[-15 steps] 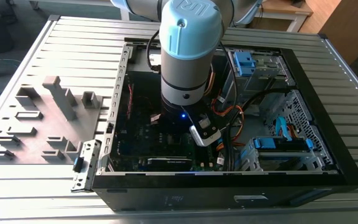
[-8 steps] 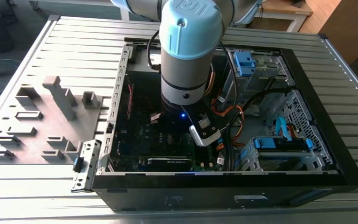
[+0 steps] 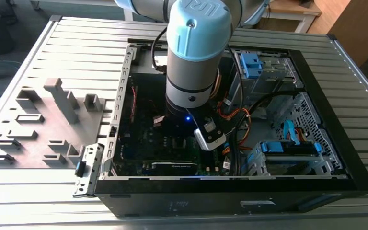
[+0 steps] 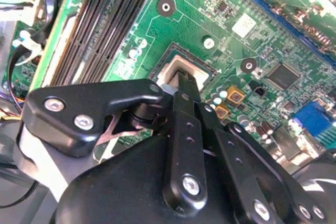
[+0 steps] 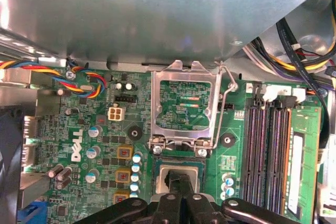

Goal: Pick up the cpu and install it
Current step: 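Place the cpu into insertion slot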

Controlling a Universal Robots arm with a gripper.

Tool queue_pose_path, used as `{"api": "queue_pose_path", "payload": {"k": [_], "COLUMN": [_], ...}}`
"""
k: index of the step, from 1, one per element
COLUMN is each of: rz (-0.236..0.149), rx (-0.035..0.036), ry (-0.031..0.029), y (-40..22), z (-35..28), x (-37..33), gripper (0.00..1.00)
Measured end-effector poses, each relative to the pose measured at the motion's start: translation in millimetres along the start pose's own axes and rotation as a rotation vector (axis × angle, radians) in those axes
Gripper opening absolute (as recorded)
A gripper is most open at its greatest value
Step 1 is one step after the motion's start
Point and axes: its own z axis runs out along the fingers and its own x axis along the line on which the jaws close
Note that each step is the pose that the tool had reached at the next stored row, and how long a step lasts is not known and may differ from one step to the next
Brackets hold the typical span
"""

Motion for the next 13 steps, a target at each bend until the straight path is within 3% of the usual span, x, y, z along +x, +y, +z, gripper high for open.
{"api": "queue_pose_path", "payload": {"k": [13], "rz": [0.002], "rx": [0.0], "ry": [0.0], "y": [-1.8], "z": [0.6], "x": [1.6], "gripper": [0.11]}}
